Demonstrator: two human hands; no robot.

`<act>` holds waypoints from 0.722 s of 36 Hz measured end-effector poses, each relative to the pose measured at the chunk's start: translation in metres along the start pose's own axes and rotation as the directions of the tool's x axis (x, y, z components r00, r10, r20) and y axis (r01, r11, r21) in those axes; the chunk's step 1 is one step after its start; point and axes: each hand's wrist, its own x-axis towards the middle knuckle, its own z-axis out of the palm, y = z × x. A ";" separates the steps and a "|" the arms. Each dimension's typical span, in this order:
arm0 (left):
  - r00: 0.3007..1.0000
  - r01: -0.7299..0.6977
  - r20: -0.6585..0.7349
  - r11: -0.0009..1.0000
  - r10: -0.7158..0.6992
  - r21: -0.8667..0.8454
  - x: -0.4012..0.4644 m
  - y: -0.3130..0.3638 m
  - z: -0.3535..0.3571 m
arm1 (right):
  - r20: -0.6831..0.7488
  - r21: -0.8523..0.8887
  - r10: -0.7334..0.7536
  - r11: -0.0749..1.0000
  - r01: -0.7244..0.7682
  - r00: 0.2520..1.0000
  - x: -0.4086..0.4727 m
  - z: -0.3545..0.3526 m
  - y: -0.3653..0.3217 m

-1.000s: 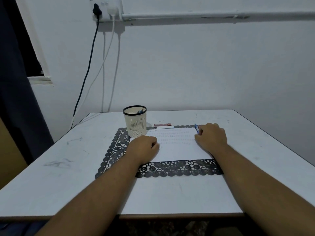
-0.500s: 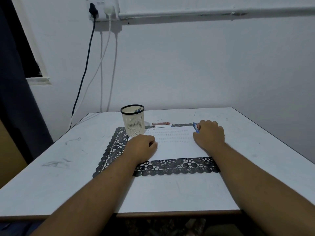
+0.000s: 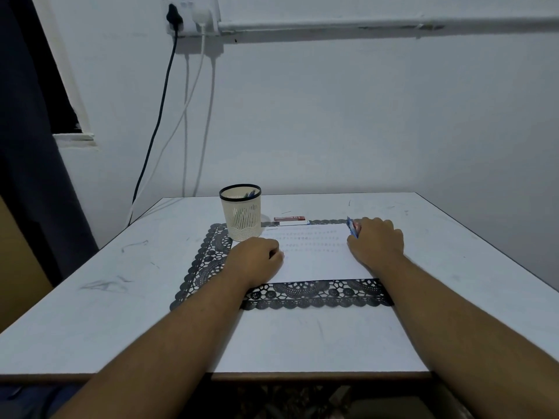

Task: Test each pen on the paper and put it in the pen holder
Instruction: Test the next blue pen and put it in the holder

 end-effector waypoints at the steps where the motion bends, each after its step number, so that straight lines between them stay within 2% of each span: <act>1: 1.000 -0.001 0.001 1.000 0.001 -0.004 0.000 0.000 0.000 | 0.008 0.011 0.003 1.000 -0.004 1.000 0.000 0.000 0.000; 8: 1.000 -0.004 0.006 1.000 0.004 -0.006 -0.002 0.000 -0.002 | 0.039 0.037 -0.016 0.999 0.015 0.999 -0.004 -0.008 -0.009; 16: 0.998 -0.045 -0.037 0.999 0.045 -0.008 -0.001 0.000 -0.001 | 0.007 0.372 -0.039 0.928 0.034 0.999 -0.017 -0.016 -0.024; 22: 0.970 -0.182 -0.172 0.982 0.173 -0.040 0.000 -0.002 0.003 | -0.025 0.550 -0.053 0.833 0.058 0.998 -0.015 -0.022 -0.034; 26: 0.914 -0.261 -0.311 0.965 0.260 0.039 0.001 -0.003 0.003 | -0.069 0.642 -0.170 0.747 0.175 0.983 -0.019 -0.023 -0.040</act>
